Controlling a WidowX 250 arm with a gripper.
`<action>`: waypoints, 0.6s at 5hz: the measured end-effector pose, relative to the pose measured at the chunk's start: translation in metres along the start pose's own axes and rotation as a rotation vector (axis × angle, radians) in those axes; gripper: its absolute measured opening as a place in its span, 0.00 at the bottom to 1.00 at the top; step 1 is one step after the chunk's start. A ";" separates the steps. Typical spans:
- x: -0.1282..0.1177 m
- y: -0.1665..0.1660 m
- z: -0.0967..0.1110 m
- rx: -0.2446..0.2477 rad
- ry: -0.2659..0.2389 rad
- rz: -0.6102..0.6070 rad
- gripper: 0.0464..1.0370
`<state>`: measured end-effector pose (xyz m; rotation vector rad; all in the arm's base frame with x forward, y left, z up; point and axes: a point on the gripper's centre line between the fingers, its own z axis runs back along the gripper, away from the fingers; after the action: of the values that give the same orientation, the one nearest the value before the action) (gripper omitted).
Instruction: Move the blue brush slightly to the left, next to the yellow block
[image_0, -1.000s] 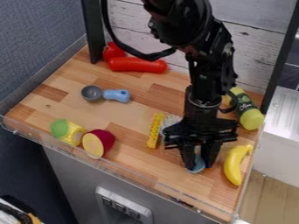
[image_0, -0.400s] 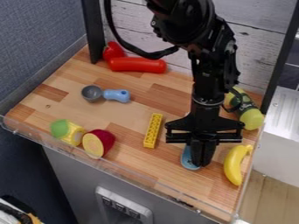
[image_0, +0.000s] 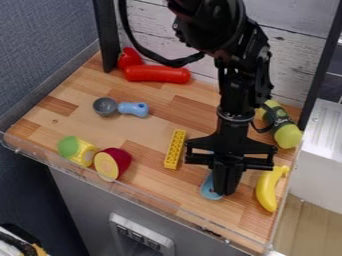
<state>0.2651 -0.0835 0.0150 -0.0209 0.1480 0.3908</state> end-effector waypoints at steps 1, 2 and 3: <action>0.002 -0.002 0.041 0.005 -0.009 -0.193 0.01; 0.006 -0.002 0.073 0.029 0.005 -0.398 0.01; 0.008 -0.004 0.091 0.045 0.010 -0.559 0.01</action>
<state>0.2866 -0.0794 0.1038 -0.0192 0.1538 -0.1709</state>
